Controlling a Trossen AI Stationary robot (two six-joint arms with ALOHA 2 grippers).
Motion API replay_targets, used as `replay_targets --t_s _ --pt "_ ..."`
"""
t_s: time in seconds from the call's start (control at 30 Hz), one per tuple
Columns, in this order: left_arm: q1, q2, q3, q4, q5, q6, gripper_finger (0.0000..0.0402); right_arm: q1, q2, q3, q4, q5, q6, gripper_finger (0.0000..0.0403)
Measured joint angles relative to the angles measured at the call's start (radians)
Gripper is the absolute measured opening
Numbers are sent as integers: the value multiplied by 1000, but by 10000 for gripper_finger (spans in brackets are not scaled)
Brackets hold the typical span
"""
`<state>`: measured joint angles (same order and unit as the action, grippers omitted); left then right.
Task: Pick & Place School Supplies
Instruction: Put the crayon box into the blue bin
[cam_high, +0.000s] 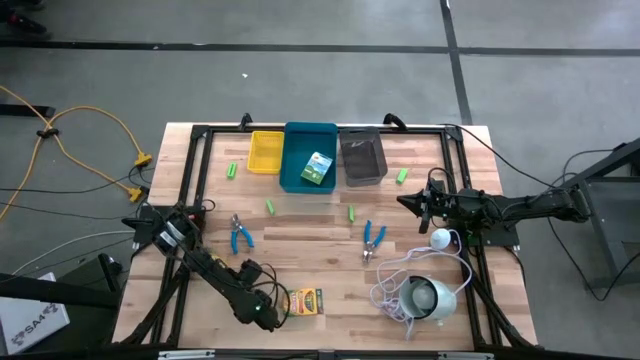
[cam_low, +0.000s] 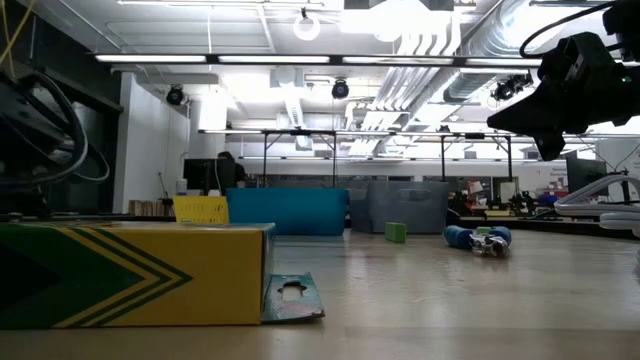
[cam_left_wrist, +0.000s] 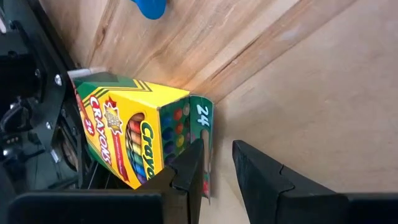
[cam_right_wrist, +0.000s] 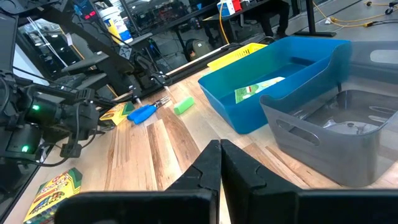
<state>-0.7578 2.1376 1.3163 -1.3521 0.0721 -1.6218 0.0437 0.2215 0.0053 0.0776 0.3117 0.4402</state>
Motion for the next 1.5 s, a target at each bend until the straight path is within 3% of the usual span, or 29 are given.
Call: replay_targets --t_s 1.1,1.5 --pt "-16 -1 -37 -14 63 -36 91 0 0 0 0 0 0 3" --pt "-16 0 -39 0 86 -29 23 0 0 0 0 0 0 3"
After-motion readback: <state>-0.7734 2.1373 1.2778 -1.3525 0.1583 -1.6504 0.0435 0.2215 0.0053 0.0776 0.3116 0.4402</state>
